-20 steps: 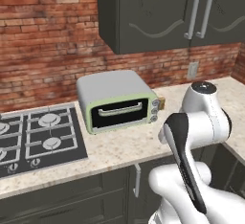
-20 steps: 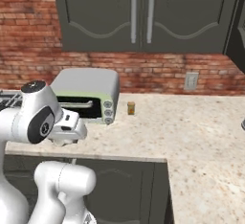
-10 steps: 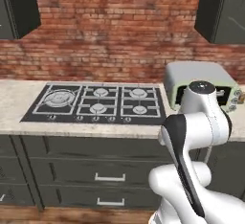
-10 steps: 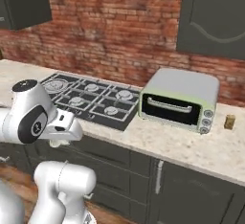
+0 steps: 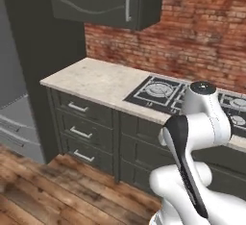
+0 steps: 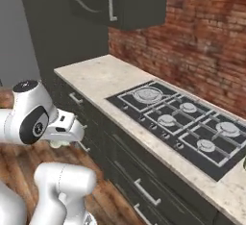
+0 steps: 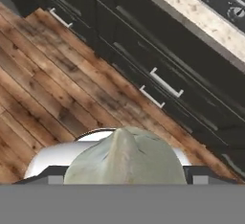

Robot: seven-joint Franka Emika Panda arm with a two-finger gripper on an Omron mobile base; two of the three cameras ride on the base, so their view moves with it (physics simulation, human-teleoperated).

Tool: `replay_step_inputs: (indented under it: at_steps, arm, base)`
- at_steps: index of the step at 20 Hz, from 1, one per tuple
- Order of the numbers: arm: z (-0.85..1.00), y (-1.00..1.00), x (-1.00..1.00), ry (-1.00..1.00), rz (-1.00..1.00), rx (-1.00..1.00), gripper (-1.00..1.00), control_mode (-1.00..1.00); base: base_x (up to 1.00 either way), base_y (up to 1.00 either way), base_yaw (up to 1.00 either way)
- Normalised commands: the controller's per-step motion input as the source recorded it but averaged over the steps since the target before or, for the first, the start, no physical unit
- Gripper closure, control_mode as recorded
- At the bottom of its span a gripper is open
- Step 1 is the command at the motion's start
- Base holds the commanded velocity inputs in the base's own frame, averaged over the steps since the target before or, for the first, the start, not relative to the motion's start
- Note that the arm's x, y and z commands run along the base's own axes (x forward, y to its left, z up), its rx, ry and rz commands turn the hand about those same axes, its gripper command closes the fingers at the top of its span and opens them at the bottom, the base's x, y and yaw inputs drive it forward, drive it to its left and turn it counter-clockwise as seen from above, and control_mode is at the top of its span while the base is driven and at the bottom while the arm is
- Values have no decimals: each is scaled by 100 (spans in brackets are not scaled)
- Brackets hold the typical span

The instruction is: Place the tomato and garlic inside the fridge drawer. Close the drawer after placing the vegetables.

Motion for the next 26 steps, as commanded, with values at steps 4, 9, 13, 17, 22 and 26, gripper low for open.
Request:
replay_step_inputs:
  at_steps: [4,9,13,17,22,26]
  arm:
    - [0,0,0,0,0,0,100,100]
    - [0,0,0,0,0,0,100,100]
    - [0,0,0,0,0,0,100,100]
    - [0,0,0,0,0,0,100,100]
    - [0,0,0,0,0,0,100,100]
    - [0,0,0,0,0,0,100,100]
  base:
    - [28,92,60]
    - [60,91,51]
    - [100,46,44]
    - [100,61,37]
    - [100,80,18]
    - [100,100,0]
